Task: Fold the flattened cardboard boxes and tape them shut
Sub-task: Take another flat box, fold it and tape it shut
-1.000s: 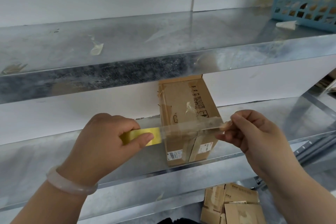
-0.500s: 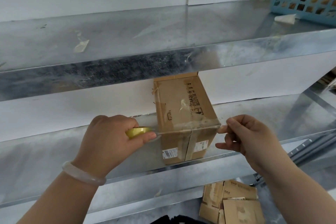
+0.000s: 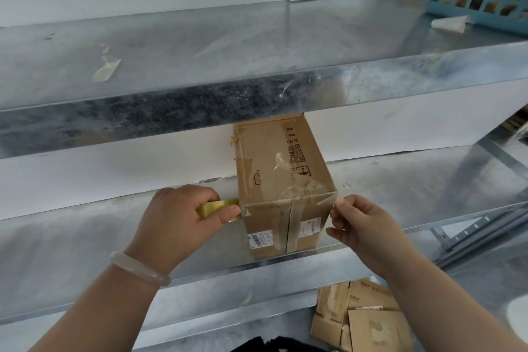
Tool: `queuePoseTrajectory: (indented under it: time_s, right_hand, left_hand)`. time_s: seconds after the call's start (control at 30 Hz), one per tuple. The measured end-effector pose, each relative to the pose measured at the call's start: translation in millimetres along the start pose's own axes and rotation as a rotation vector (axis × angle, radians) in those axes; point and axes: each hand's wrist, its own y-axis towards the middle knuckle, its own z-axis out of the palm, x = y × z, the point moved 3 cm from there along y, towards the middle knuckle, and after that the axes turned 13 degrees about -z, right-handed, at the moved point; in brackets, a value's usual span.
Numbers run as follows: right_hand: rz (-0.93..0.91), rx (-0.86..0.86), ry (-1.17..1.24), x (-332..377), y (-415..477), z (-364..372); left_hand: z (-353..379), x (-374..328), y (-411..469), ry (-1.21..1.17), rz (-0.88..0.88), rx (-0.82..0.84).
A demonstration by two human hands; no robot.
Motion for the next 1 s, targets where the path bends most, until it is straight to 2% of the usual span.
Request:
queuePoseTrajectory:
  time_s: [0.07,0.13,0.17,0.23,0.3,0.37,0.53,0.63,0.8,1.0]
  right_hand:
    - [-0.121,-0.125,-0.311,2.6,-0.3,-11.0]
    - [-0.427,-0.260,-0.577,18.3,-6.7,-13.4]
    - [-0.636,-0.255,-0.646,28.9,-10.9,-7.7]
    - [-1.022,-0.046,-0.788,44.2,-17.0,15.7]
    - [-1.223,0.211,-0.982,45.5,-17.3,41.0]
    - [-1.254,0.274,-1.045,42.8,-13.6,53.3]
    - [-1.263,0.218,-1.038,39.0,-9.0,52.1]
    - [-1.269,0.212,-1.034,36.4,-8.0,52.3]
    - [-1.260,0.193,-1.016,35.7,-8.0,55.4]
    - [-1.262,0.168,-1.026,34.6,-8.6,55.6]
  left_hand:
    - [-0.5,1.0,0.3,-0.003,0.007,-0.009]
    - [-0.1,2.0,-0.2,-0.010,0.016,-0.011]
    - [0.4,2.3,-0.6,-0.018,0.013,-0.010]
    - [1.3,2.8,-1.6,-0.032,0.006,-0.014]
    - [2.7,3.2,-2.7,-0.036,0.013,-0.016]
    - [4.3,3.9,-4.3,-0.081,0.002,-0.011]
    - [6.5,8.5,-10.2,-0.393,0.051,-0.059]
    - [12.2,9.6,-14.9,-0.360,0.125,-0.037]
    - [16.8,10.0,-10.7,-0.256,0.097,-0.025]
    - [14.2,1.5,-10.1,-0.206,0.114,-0.105]
